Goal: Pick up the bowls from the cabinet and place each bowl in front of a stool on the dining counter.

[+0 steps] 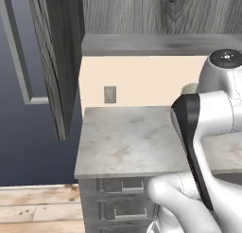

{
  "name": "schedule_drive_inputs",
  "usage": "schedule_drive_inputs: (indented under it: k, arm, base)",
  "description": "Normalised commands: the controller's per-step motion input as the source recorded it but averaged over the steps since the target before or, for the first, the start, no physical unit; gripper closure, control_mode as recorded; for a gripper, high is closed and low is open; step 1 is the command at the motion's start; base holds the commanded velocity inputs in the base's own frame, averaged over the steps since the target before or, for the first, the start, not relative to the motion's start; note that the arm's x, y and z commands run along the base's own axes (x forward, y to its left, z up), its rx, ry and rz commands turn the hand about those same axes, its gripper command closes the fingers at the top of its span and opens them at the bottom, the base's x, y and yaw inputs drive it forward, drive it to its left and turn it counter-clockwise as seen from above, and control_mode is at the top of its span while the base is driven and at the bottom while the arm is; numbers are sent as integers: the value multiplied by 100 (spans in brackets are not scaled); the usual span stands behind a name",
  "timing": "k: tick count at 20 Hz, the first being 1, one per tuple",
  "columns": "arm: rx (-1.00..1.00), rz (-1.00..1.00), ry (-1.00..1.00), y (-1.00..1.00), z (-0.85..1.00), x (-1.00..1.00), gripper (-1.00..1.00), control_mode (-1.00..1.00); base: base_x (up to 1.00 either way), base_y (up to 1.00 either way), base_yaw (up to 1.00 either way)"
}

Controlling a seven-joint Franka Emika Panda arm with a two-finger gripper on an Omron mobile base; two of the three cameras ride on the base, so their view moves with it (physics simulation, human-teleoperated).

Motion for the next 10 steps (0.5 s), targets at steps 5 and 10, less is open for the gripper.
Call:
schedule_drive_inputs:
  k: [5,10]
  arm:
    - [0,22,8,57,-28,0,100,-100]
    - [-5,18,2,32,-39,0,100,-100]
  base:
    - [0,0,0]
    - [0,0,0]
